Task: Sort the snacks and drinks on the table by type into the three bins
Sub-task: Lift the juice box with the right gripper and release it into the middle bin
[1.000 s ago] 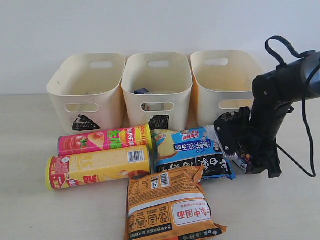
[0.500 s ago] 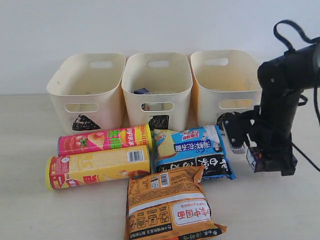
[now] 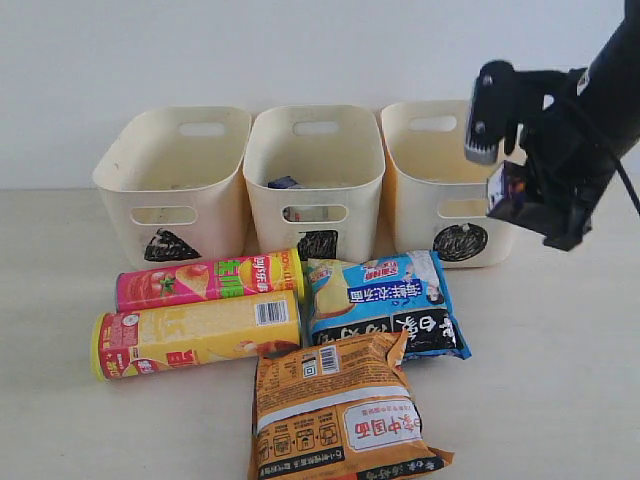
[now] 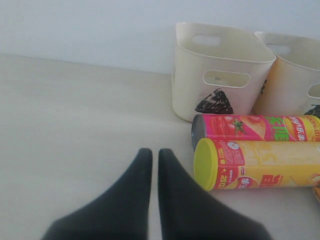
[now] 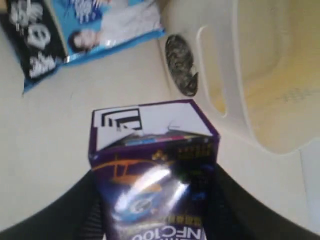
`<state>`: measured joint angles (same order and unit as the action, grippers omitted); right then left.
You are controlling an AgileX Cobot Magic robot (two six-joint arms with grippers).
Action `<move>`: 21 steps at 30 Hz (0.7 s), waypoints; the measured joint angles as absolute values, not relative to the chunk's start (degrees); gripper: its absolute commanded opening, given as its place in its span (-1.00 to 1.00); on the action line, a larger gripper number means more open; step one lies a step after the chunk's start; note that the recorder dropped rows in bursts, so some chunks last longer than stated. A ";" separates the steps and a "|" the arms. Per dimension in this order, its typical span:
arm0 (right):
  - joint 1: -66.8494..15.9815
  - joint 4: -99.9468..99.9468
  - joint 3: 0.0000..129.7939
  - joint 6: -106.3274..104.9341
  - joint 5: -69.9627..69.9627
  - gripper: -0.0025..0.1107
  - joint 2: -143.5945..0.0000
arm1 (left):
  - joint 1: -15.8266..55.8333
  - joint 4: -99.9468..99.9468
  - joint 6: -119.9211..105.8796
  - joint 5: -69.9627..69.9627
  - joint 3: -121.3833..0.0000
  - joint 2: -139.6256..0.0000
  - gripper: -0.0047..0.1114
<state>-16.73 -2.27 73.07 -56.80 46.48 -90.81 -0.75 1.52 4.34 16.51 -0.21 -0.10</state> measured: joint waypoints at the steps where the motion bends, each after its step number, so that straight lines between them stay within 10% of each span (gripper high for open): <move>1: -16.73 0.00 73.07 -55.83 45.37 -0.96 -90.19 | -0.75 1.52 4.34 16.51 -0.21 -0.10 -0.85; 21: -20.85 57.86 74.73 -68.94 14.46 -0.96 -96.63 | -0.75 1.52 4.34 16.51 -0.21 -0.10 -0.85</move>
<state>-20.85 57.86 74.73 -68.94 14.46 -96.63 -0.75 1.52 4.34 16.51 -0.21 -0.10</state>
